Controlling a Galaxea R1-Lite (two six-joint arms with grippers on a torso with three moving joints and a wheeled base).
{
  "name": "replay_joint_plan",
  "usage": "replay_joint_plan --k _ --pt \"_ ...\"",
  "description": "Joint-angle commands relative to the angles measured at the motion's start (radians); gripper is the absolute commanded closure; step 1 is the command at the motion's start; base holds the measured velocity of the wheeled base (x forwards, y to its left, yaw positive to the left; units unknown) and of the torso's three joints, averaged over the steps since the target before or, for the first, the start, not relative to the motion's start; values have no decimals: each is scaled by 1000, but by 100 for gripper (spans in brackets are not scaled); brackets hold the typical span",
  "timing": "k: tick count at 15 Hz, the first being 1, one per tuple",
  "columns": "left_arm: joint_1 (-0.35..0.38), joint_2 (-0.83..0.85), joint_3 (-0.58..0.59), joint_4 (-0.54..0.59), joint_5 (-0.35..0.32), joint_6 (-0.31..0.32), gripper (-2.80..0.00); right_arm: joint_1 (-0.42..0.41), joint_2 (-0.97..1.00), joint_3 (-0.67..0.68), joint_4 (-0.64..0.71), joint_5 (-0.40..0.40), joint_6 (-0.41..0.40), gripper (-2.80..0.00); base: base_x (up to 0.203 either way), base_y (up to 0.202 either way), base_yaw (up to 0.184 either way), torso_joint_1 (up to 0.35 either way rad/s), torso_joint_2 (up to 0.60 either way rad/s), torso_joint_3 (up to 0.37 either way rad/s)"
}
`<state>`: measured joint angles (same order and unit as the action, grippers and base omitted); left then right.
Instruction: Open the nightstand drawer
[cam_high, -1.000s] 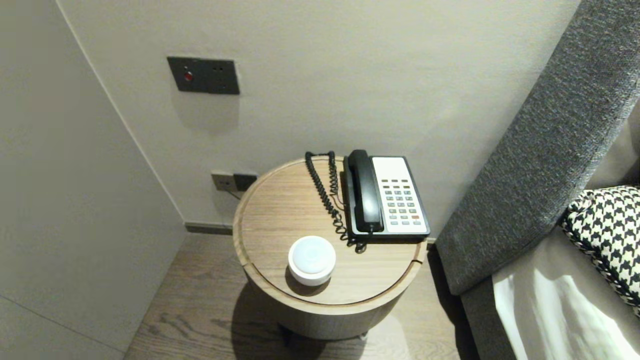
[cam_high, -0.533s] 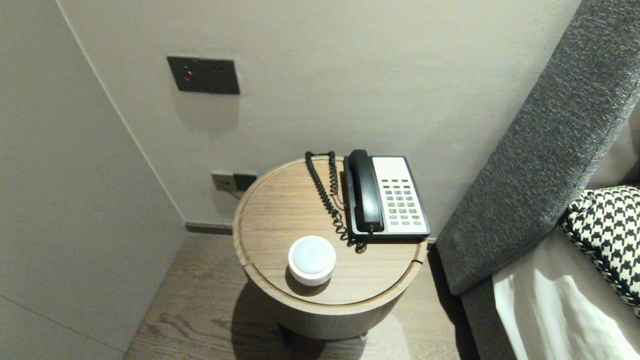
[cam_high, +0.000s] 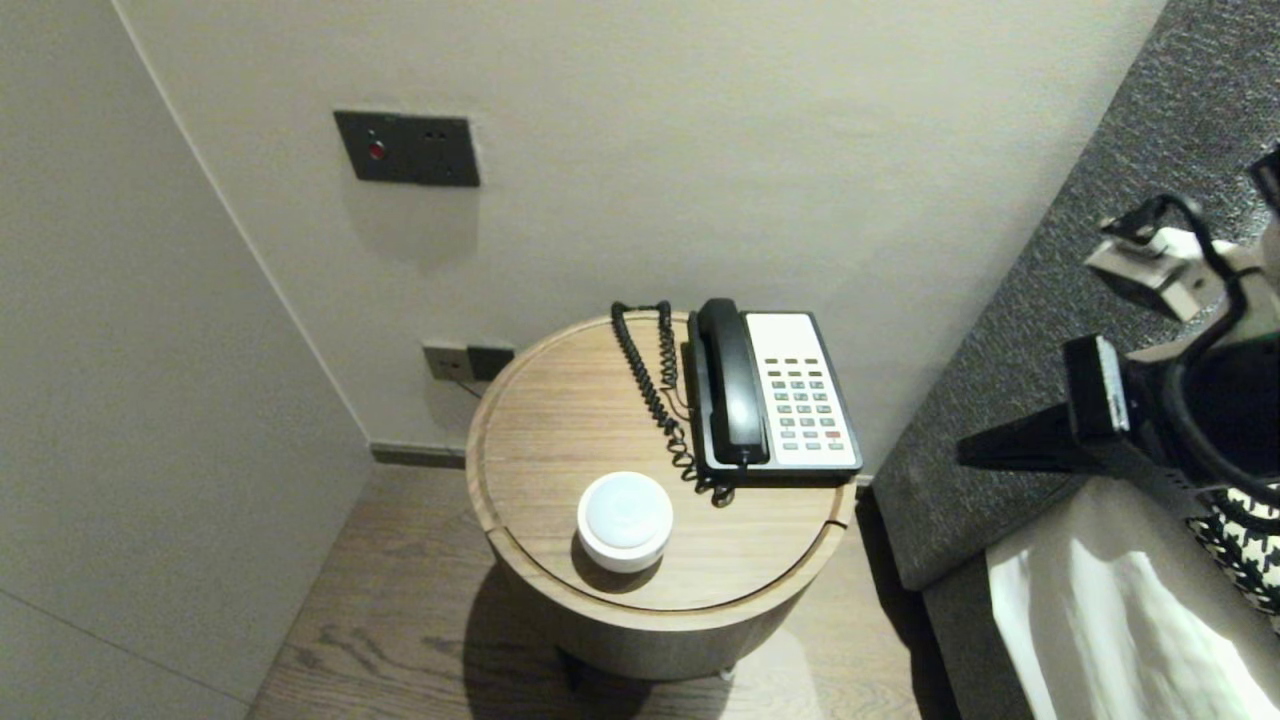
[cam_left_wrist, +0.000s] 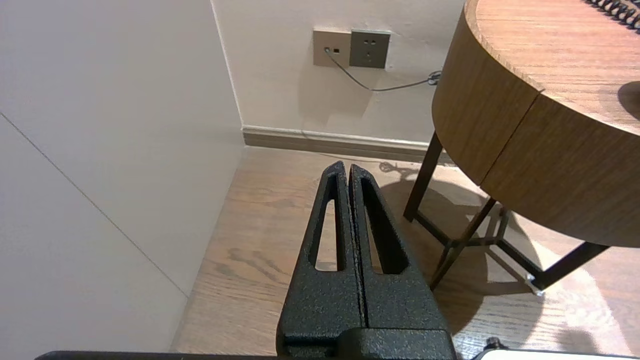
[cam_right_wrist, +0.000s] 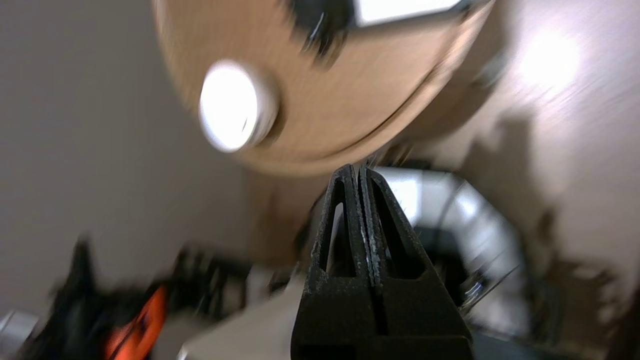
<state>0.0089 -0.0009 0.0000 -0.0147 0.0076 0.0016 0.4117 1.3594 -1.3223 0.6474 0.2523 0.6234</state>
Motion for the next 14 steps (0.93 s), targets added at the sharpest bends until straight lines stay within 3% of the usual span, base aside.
replay_joint_plan --k 1,4,7,14 --pt "0 -1 0 -1 0 0 0 3 57 36 2 59 -11 0 0 0 0 0 0 0" --pt "0 -1 0 -1 0 0 0 5 50 146 -59 65 -85 0 0 0 0 0 0 0" --pt "0 -1 0 -1 0 0 0 15 107 295 -251 66 -177 0 0 0 0 0 0 0" --pt "0 -1 0 -1 0 0 0 21 255 309 -379 67 -192 0 0 0 0 0 0 0"
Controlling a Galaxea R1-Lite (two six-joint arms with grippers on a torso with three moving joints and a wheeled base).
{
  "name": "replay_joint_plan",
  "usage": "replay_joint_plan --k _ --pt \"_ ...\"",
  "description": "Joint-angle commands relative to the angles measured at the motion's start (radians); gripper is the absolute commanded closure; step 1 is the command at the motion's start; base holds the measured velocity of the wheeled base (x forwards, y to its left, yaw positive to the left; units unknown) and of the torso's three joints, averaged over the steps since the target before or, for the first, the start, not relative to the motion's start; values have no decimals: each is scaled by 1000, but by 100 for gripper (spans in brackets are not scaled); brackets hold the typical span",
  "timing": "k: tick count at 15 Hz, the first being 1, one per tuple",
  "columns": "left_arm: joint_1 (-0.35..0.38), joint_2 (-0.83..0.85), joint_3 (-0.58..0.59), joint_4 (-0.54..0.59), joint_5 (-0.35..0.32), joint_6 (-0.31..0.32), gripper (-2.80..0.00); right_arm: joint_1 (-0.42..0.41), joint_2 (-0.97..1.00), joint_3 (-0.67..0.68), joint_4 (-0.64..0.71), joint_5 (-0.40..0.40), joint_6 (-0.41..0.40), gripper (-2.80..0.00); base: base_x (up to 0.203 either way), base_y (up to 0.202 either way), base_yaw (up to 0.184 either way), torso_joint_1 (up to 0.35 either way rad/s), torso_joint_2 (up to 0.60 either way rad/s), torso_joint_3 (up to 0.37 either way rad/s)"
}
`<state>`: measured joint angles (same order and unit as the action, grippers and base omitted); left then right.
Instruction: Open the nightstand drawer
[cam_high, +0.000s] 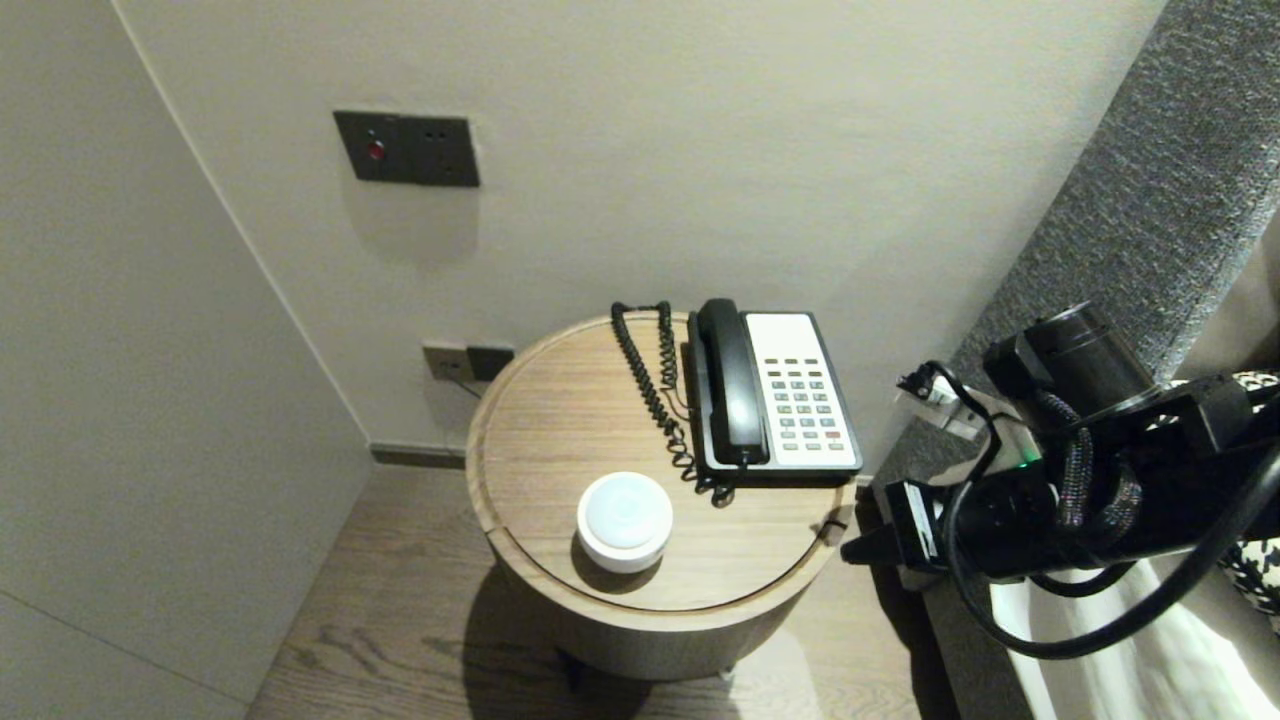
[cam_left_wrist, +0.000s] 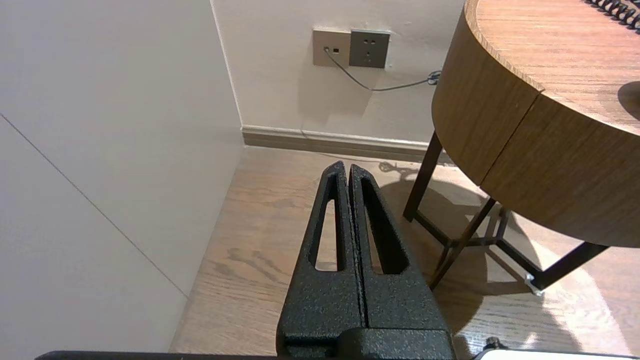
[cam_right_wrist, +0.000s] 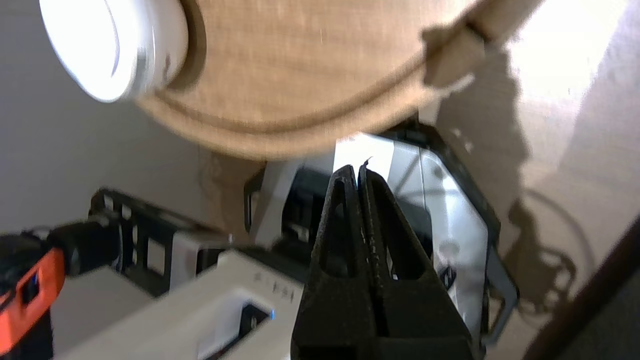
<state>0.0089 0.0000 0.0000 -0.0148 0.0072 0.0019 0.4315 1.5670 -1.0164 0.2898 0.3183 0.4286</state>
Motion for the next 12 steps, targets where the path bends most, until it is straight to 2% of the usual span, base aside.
replay_joint_plan --k 1,8,12 --pt "0 -2 0 0 0 0 0 1 61 -1 -28 1 2 0 0 0 0 0 0 0" --pt "0 -2 0 -1 0 0 0 0 126 -25 -33 1 -1 0 0 0 0 0 0 0" --pt "0 -2 0 -1 0 0 0 0 139 -19 -92 -2 -1 0 0 0 0 0 0 0"
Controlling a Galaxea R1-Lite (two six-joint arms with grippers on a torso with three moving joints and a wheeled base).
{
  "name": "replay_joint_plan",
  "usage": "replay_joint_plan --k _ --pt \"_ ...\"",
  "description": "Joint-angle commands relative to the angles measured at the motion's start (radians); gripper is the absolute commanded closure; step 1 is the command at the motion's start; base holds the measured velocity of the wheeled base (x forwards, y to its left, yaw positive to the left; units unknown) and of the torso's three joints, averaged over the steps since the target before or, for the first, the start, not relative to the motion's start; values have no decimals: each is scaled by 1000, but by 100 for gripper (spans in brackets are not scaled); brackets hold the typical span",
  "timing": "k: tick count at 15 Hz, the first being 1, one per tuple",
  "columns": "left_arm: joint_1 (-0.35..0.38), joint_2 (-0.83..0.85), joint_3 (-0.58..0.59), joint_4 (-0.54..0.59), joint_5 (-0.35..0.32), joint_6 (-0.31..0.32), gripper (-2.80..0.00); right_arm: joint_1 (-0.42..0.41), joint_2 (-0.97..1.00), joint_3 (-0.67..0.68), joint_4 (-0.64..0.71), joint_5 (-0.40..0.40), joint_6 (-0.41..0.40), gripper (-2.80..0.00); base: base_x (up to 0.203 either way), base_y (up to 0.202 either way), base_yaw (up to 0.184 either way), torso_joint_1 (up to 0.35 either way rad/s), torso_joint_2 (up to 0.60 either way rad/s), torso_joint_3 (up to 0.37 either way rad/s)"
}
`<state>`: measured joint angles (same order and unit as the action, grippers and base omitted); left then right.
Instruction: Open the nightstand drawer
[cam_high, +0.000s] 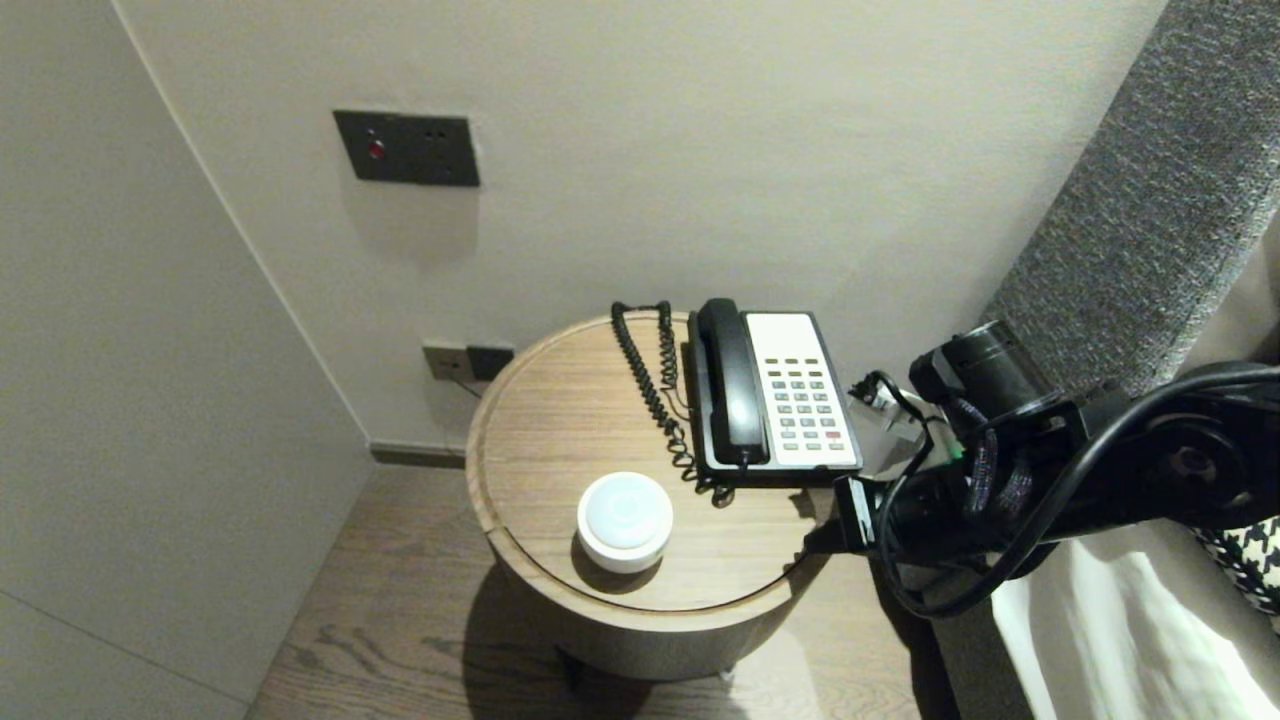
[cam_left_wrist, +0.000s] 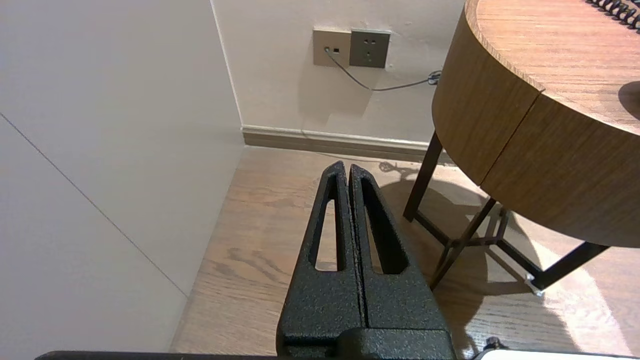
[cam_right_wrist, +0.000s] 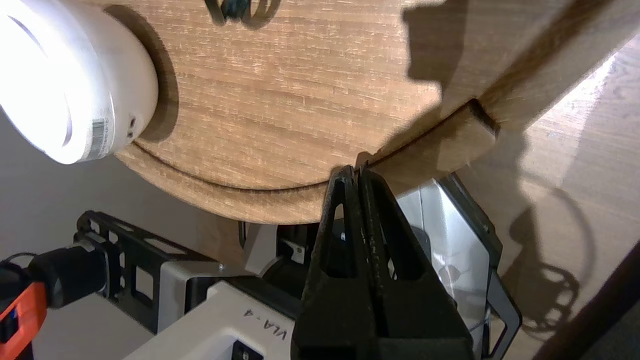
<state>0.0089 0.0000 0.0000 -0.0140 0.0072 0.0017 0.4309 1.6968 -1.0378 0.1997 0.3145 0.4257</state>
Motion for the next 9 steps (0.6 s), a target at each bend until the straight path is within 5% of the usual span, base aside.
replay_joint_plan --k 1,9 --pt "0 -2 0 -1 0 0 0 0 11 1 -2 2 1 0 0 0 0 0 0 0" --pt "1 -2 0 -1 0 0 0 -1 45 8 -3 4 2 0 0 0 0 0 0 0"
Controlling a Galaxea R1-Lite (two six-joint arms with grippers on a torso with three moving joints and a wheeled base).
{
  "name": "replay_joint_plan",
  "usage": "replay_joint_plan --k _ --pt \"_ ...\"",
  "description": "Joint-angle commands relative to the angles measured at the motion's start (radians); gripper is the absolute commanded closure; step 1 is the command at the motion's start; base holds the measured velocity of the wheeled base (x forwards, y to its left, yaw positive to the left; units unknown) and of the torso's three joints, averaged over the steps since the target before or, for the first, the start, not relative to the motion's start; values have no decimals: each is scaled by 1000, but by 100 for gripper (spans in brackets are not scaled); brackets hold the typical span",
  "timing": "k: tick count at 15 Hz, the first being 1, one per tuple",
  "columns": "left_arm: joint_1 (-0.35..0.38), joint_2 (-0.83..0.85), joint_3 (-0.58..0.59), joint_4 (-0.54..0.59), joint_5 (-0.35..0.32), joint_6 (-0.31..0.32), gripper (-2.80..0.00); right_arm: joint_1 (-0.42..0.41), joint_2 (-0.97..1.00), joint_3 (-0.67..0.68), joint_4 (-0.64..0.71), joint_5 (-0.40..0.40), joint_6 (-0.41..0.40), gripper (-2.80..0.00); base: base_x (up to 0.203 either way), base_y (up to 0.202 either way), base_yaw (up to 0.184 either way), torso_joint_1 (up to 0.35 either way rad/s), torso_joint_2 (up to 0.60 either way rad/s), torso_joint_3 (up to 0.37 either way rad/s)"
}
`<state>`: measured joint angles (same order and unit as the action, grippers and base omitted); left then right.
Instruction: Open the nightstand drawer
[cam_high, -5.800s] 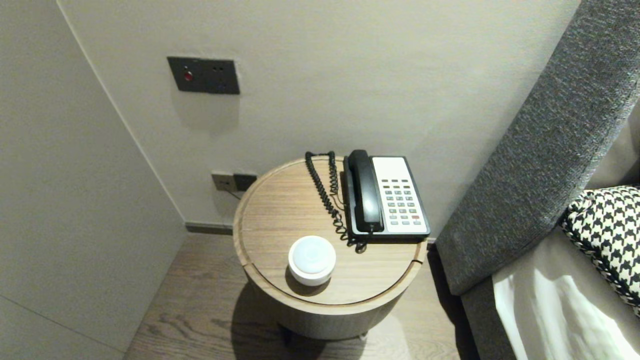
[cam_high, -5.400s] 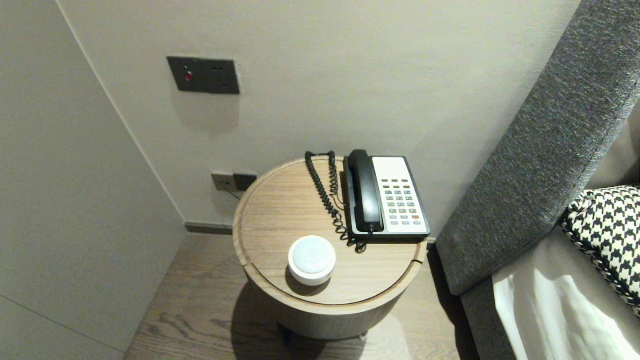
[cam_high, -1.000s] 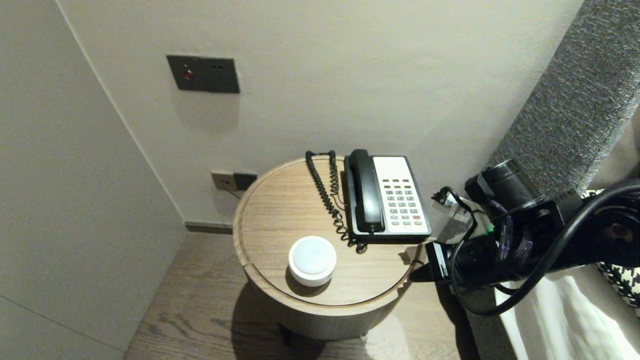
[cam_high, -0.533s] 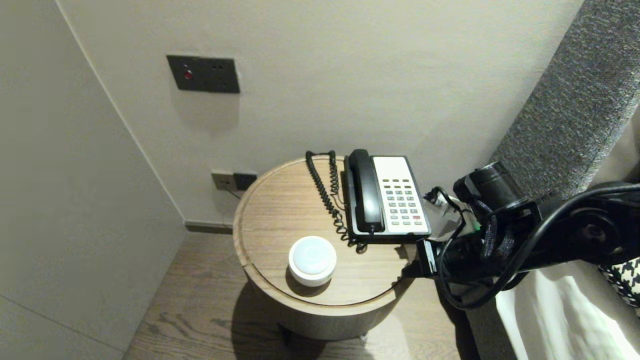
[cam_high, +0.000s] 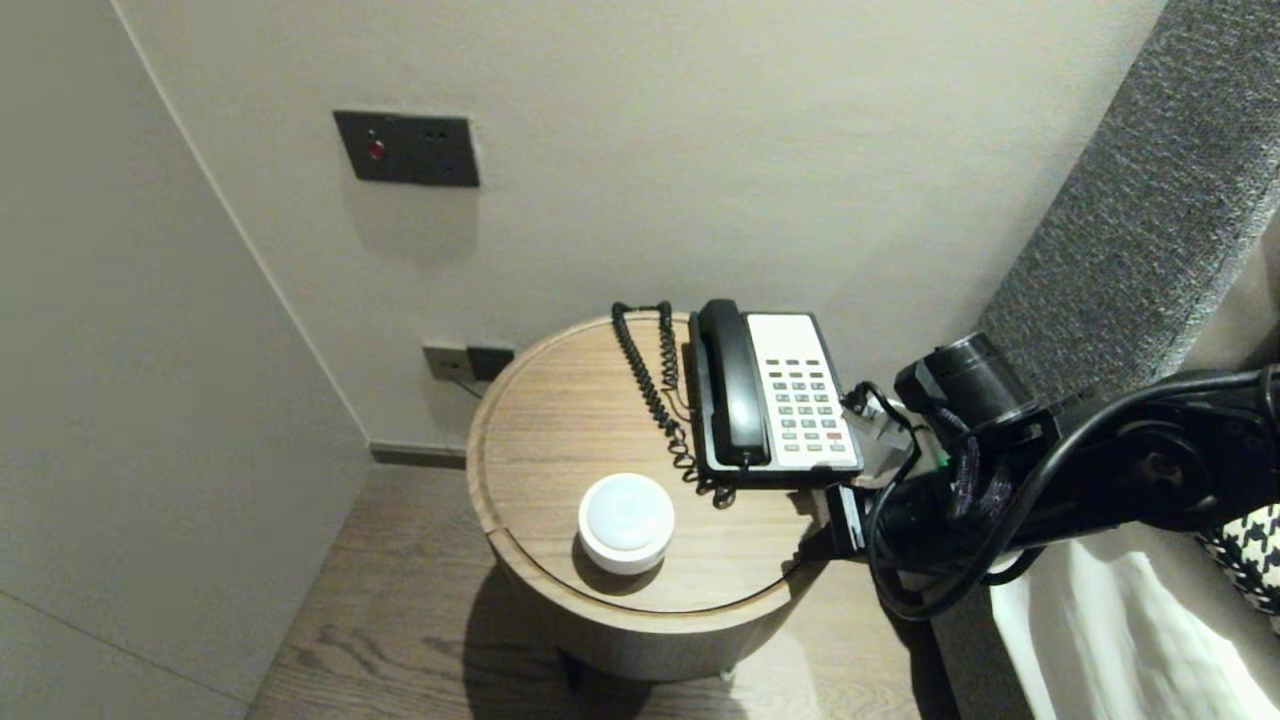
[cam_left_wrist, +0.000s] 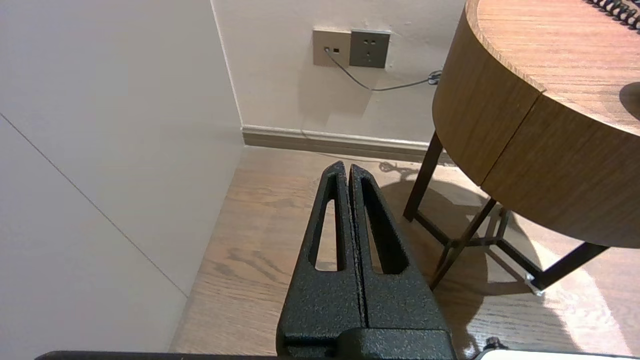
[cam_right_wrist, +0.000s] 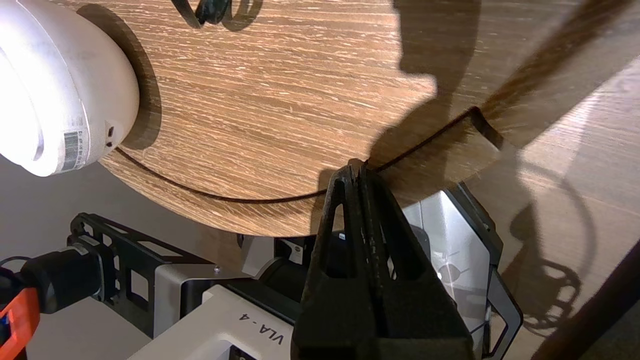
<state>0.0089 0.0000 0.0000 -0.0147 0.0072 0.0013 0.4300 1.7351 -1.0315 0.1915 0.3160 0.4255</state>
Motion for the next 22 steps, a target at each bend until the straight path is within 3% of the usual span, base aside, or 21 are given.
replay_joint_plan --k 1,13,22 --pt "0 -2 0 1 0 0 0 1 9 4 5 1 2 0 0 0 0 0 0 0" --pt "0 -2 0 -1 0 0 0 12 -68 131 -1 3 -37 0 0 0 0 0 0 0" --pt "0 -2 0 -1 0 0 0 75 -120 274 -15 3 -74 0 0 0 0 0 0 0"
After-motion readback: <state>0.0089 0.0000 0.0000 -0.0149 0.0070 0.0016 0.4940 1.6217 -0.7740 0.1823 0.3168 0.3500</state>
